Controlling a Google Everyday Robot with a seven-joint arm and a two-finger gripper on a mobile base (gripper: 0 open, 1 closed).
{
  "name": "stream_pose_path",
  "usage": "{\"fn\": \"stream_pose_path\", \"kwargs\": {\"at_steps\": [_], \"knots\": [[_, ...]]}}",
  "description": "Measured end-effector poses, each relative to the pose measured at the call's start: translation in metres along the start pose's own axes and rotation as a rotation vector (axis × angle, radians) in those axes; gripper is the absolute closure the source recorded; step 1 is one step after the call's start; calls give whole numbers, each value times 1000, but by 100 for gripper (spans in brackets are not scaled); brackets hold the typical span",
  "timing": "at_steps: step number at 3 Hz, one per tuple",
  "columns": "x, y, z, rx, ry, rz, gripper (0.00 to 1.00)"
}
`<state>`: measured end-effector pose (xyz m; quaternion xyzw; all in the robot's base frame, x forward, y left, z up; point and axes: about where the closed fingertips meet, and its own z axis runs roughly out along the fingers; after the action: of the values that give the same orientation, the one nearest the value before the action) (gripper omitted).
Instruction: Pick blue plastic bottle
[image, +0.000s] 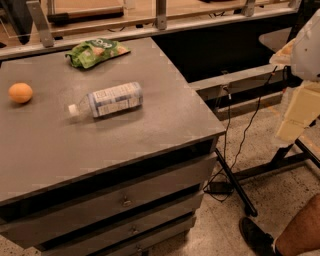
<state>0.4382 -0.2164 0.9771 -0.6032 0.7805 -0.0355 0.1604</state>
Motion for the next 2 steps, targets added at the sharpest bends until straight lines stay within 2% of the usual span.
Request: {"fn": "stream_pose_path", "kwargs": {"at_steps": [1,2], "knots": [[0,0,0,0,0,0,0],[-12,-17,11,-7,-31,-36,0]]}}
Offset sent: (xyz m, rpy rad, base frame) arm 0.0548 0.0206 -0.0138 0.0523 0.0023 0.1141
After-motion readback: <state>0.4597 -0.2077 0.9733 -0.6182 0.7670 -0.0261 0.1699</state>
